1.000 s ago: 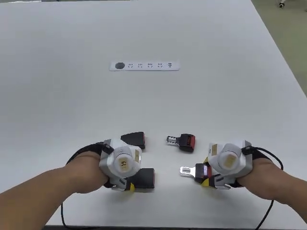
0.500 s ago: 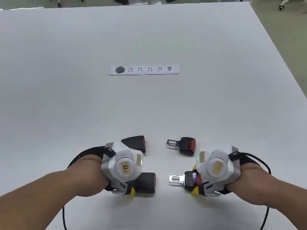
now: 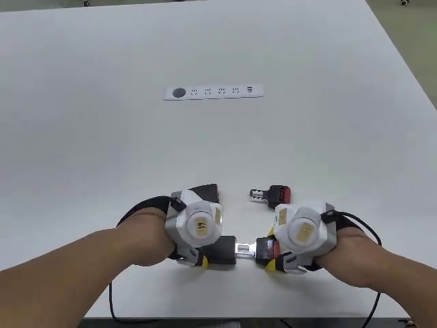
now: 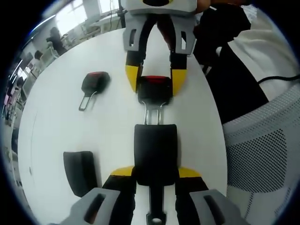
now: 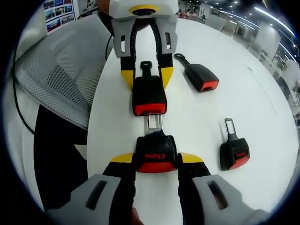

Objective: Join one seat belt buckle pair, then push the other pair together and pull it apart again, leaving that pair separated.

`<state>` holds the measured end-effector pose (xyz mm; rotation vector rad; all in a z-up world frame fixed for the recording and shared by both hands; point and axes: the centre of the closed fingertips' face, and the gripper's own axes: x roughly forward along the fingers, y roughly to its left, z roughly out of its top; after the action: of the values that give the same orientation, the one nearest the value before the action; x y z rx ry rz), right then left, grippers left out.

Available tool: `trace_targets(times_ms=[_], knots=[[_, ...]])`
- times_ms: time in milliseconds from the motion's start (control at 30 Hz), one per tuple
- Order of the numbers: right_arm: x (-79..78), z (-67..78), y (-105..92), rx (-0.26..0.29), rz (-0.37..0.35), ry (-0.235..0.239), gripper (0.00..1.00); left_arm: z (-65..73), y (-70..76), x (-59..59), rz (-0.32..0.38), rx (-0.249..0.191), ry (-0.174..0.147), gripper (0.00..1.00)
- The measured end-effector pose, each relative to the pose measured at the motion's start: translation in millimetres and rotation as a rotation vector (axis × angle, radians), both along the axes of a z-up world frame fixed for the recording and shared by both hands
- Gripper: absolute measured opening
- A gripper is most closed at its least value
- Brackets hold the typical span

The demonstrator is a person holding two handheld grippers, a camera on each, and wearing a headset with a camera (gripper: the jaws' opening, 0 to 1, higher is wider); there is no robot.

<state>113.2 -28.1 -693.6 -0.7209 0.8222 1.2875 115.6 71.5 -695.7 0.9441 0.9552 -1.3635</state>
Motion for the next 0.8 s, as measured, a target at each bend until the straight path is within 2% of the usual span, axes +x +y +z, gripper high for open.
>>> trace_targets(times_ms=[333,433,467,500,567,600,800], knots=[[1.5,-1.9,-0.9,-0.015,0.001,-0.009,0.34,-0.3,-0.8,0.9,0.009,-0.001,0.004,0.33],[-4.3,-1.5,5.8,-0.019,0.028,-0.004,0.34,0.3,-2.6,0.9,0.024,-0.012,0.001,0.33],[-1.5,-1.5,6.0,-0.045,0.048,-0.038,0.34,0.6,-2.9,0.6,0.021,-0.014,0.0,0.33],[-2.1,-1.5,8.2,-0.045,0.046,-0.038,0.34,0.8,-3.1,0.7,0.024,-0.018,0.001,0.33],[-2.0,-1.7,14.3,-0.03,0.038,-0.023,0.34,0.7,-3.2,0.7,0.022,-0.021,0.001,0.33],[-0.6,-1.9,11.4,-0.04,0.027,-0.013,0.34,0.9,-2.7,0.6,0.024,-0.022,0.002,0.33],[-0.1,-2.9,10.9,-0.018,0.035,0.001,0.33,2.1,-3.7,0.2,-0.01,-0.027,-0.006,0.32]])
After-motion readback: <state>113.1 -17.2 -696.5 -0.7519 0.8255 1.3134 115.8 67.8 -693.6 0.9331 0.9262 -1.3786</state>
